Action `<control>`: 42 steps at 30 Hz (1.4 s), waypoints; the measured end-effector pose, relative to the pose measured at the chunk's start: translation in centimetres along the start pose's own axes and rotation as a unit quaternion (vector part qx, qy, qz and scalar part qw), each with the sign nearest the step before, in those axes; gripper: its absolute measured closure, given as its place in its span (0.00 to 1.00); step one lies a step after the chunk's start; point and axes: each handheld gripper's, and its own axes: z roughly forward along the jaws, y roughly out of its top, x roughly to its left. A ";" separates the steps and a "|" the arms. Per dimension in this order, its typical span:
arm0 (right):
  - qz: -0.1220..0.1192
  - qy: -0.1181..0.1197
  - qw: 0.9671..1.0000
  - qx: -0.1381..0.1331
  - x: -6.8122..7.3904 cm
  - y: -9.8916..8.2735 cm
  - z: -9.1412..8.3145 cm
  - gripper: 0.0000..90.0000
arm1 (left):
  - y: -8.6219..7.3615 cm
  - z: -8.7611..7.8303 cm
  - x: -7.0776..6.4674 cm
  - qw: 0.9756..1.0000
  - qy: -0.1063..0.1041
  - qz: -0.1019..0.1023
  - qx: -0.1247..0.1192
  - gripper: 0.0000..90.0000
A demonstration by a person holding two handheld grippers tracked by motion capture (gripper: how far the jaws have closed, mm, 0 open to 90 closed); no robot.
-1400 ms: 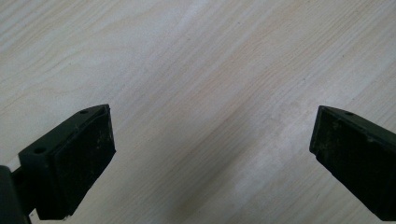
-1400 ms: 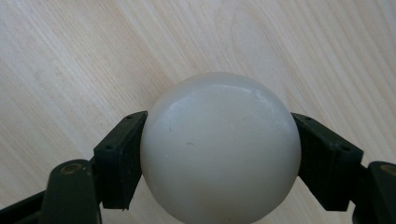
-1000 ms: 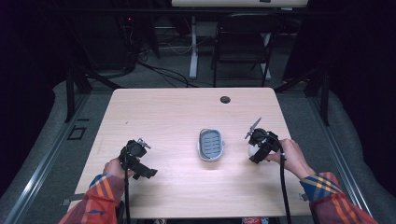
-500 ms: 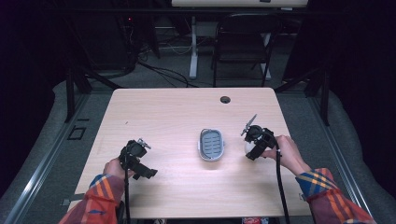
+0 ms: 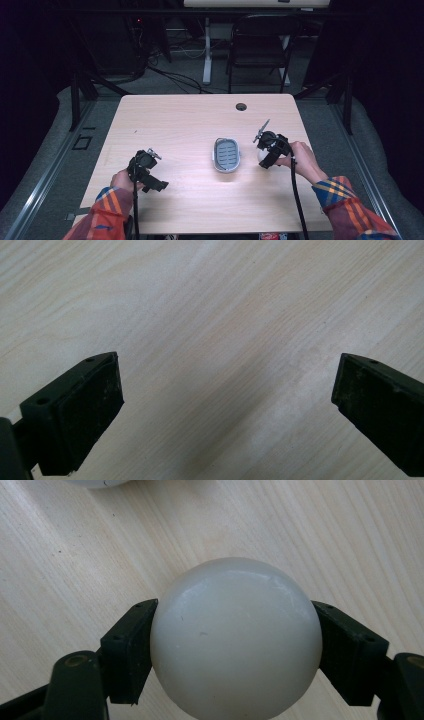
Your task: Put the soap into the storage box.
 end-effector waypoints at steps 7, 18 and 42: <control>-0.008 -0.002 1.000 0.001 -0.1 0.8 -0.2 0.27 | 0.0 0.0 0.0 1.000 0.000 0.000 0.000 0.00; -0.013 0.000 1.000 -0.002 -0.2 1.5 -0.4 0.27 | 0.0 0.0 0.0 1.000 0.002 0.000 -0.001 0.00; -0.026 0.002 0.999 -0.018 0.2 4.3 -1.6 0.27 | -0.1 -0.1 0.0 1.000 0.002 0.004 0.001 0.00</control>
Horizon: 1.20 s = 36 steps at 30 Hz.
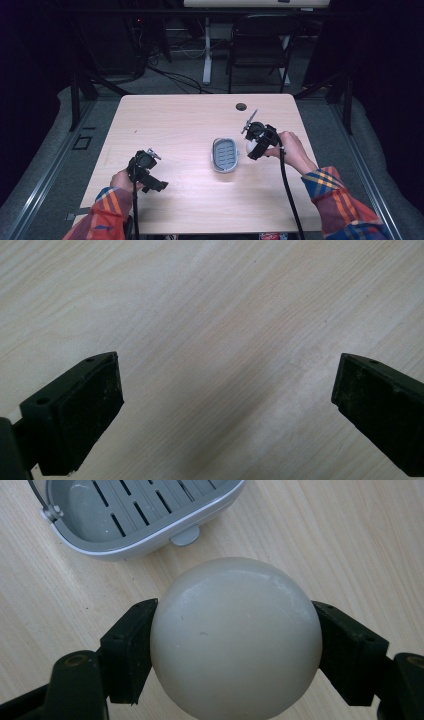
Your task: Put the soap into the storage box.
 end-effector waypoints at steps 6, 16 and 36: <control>-0.007 -0.004 1.000 0.001 0.1 0.8 -0.2 0.27 | 0.0 -0.1 0.0 1.000 0.000 0.002 0.000 0.00; -0.008 -0.001 1.000 -0.007 0.1 1.6 -0.6 0.27 | 0.0 -0.1 -0.1 1.000 0.001 0.003 0.000 0.00; -0.029 0.009 0.999 -0.010 1.1 5.1 -0.2 0.27 | -0.1 -0.1 -0.1 1.000 0.001 0.003 0.002 0.00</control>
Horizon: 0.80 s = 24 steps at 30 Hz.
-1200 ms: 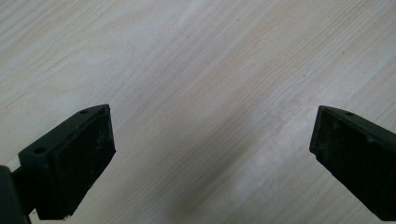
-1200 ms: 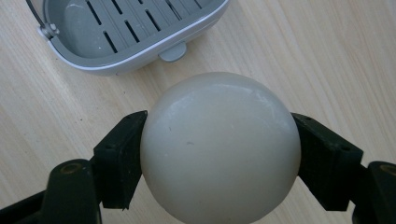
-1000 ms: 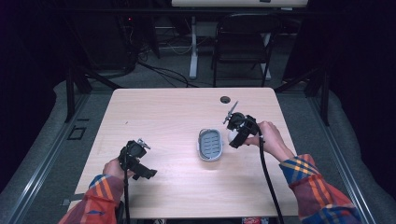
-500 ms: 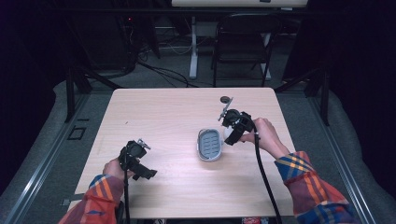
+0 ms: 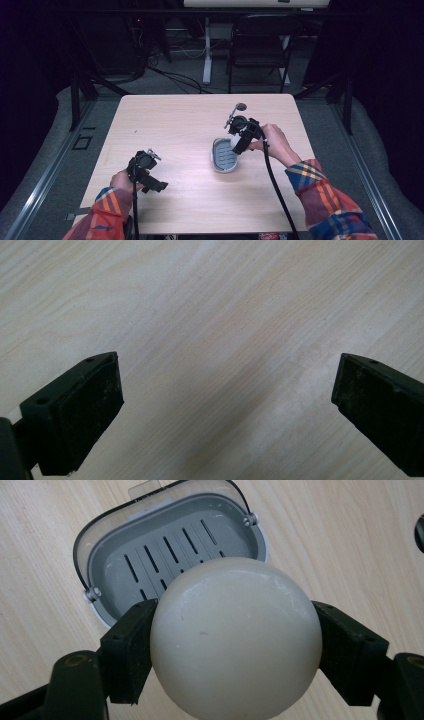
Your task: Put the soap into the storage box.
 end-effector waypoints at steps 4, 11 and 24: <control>-0.008 0.003 1.000 0.001 0.3 0.7 0.3 0.27 | -0.1 0.0 0.0 1.000 0.000 -0.002 -0.001 0.00; -0.014 0.009 1.000 0.007 0.9 1.8 1.3 0.27 | -0.1 0.0 0.0 1.000 0.000 -0.002 -0.001 0.00; -0.022 0.021 0.999 0.019 0.9 3.2 2.8 0.27 | -0.1 0.0 0.0 1.000 -0.001 -0.001 -0.002 0.00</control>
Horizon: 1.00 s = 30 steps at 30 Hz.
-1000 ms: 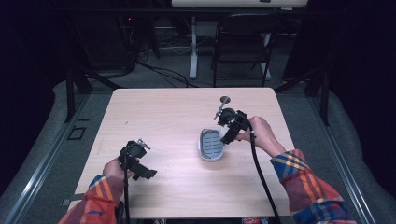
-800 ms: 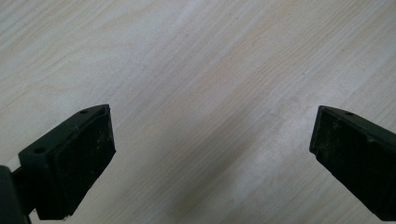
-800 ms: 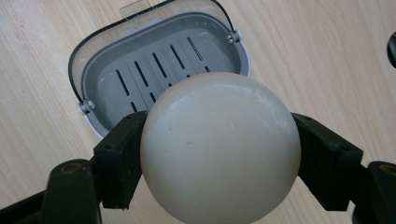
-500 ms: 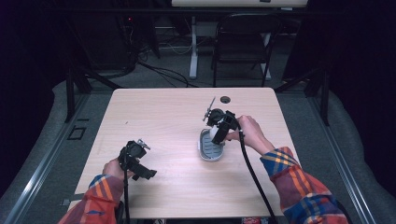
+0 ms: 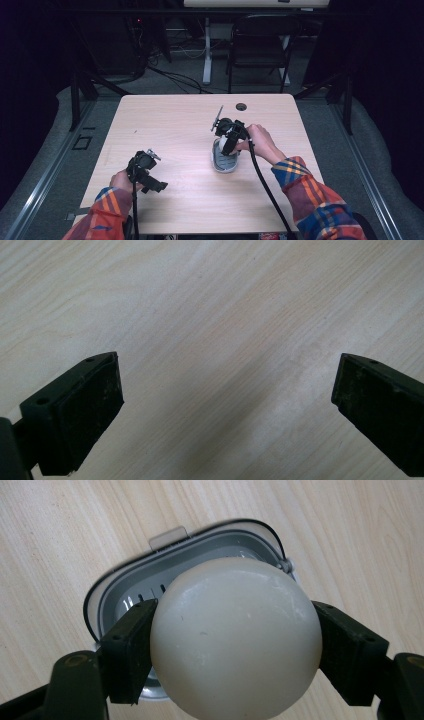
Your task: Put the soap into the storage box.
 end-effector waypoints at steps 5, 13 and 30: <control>-0.002 0.003 1.000 0.006 0.1 0.4 0.6 0.27 | 0.0 0.0 0.0 1.000 -0.002 -0.001 0.000 0.00; 0.000 0.013 1.000 0.013 0.3 0.7 1.5 0.27 | 0.0 0.0 0.0 1.000 -0.001 0.001 0.000 0.00; 0.007 0.022 0.999 0.034 0.5 0.3 3.3 0.25 | 0.0 0.1 0.1 1.000 -0.005 0.000 -0.002 0.00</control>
